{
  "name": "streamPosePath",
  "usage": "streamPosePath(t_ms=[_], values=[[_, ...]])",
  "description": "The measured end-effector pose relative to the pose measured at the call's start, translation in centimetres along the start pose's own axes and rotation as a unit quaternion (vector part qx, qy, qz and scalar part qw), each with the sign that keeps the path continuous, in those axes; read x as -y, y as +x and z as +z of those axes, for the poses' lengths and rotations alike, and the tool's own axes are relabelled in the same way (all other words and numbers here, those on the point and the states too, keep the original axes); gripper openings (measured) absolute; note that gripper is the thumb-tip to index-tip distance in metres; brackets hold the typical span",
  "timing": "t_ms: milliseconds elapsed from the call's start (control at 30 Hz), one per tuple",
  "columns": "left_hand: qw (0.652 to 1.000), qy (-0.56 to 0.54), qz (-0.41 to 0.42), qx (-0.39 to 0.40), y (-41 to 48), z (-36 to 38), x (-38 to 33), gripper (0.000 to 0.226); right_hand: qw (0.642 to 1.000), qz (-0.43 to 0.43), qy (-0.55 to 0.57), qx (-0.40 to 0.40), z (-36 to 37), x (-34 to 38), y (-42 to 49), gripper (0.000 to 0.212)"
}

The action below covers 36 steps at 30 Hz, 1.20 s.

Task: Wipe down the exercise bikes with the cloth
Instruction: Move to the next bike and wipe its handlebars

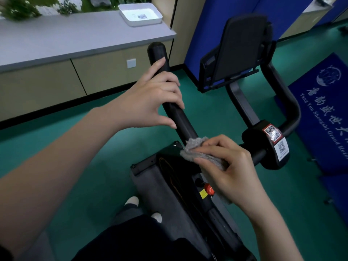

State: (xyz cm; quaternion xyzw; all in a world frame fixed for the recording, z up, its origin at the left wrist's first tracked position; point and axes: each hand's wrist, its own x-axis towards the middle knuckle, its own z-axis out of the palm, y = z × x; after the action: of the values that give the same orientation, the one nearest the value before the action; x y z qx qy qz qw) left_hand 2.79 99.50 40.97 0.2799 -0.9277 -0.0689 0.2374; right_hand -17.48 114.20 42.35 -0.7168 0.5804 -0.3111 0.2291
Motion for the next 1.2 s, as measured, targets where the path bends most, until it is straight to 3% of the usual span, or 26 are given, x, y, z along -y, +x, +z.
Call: streamPosePath(t_ms=[167, 267, 400, 567, 833, 1200], values=[[1.000, 0.000, -0.018, 0.010, 0.1, -0.2, -0.4, 0.043, 0.996, 0.023, -0.014, -0.085, 0.6, -1.1, 1.4, 0.014], [1.000, 0.002, -0.024, 0.006, -0.5, 0.1, -1.2, 0.051, 0.994, 0.061, 0.006, -0.086, 0.9, -1.5, 2.6, 0.012], [0.998, -0.056, -0.024, -0.009, -1.9, 1.2, -3.3, 0.068, 0.985, 0.158, 0.064, 0.004, -0.9, -2.5, 1.6, 0.011], [0.993, -0.112, -0.030, 0.016, -2.4, 3.0, -4.8, 0.063, 0.952, 0.231, 0.159, 0.121, -1.0, -3.6, 4.7, 0.013], [0.988, -0.137, -0.066, -0.018, -2.4, 3.7, -5.3, 0.048, 0.916, 0.182, 0.147, 0.326, -2.4, -6.5, 5.7, 0.021], [0.990, -0.125, -0.069, -0.017, -2.2, 3.6, -5.4, 0.047, 0.846, 0.135, 0.073, 0.511, -2.5, -6.3, 8.3, 0.015]])
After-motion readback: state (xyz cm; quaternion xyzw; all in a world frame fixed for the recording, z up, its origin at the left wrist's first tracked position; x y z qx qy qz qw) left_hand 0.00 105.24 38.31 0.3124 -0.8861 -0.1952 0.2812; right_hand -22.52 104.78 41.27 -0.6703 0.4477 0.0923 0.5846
